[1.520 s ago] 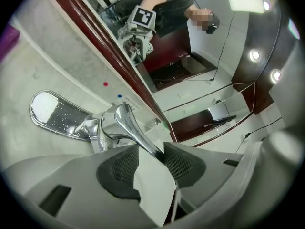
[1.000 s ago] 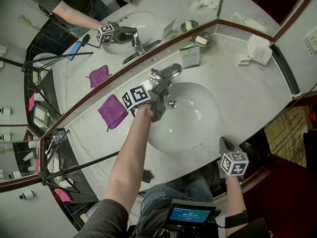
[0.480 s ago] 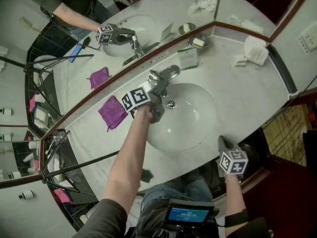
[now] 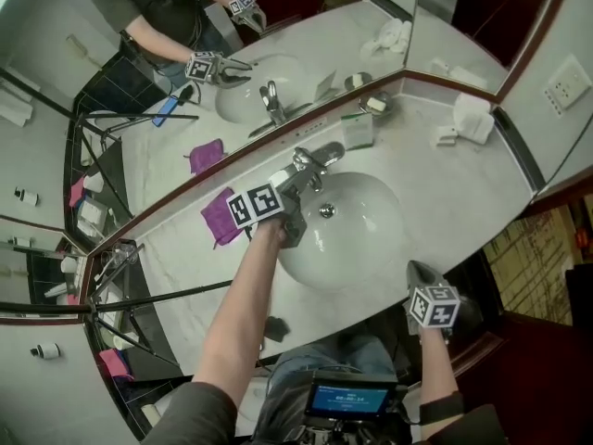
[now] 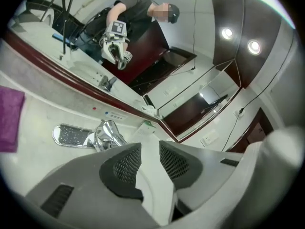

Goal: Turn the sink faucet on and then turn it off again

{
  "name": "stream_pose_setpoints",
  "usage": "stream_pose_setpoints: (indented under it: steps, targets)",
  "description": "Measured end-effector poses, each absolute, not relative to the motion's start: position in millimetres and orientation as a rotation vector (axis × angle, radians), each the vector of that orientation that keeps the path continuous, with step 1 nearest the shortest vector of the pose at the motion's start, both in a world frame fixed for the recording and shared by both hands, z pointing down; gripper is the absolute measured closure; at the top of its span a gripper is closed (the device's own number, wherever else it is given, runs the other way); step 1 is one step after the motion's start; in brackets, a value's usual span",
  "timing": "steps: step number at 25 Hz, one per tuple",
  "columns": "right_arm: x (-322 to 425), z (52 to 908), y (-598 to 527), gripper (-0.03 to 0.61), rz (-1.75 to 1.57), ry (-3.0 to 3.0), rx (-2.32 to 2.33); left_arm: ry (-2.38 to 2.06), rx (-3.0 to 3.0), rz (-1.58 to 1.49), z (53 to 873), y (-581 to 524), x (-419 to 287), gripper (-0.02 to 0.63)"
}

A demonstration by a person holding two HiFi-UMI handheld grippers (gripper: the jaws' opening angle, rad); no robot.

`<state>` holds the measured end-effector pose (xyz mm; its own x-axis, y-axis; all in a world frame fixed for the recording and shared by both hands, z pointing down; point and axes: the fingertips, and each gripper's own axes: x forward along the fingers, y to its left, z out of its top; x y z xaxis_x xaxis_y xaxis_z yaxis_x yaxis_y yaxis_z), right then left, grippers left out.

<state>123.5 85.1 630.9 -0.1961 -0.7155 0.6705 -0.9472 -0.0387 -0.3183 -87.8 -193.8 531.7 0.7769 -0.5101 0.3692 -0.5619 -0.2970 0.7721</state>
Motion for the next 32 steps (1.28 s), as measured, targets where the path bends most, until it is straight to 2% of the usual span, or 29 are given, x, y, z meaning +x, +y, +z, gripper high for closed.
stream_pose_setpoints:
  steps: [7,12,22,32]
  targets:
    - [122,611,92,0.563,1.028,-1.972,1.764,-0.846,2.113,0.045,476,-153,-103,0.533]
    - [122,594,93,0.563,0.987,-2.006,1.769,-0.941,2.295,0.134,449,-114,-115,0.614]
    - [121,574,99,0.563,0.942,-2.059,1.76,-1.075,2.632,0.496,427,-29,-126,0.614]
    - [125,573,114,0.563,0.941,-2.071,1.758,-1.1,2.62,0.521,438,6,-132,0.614]
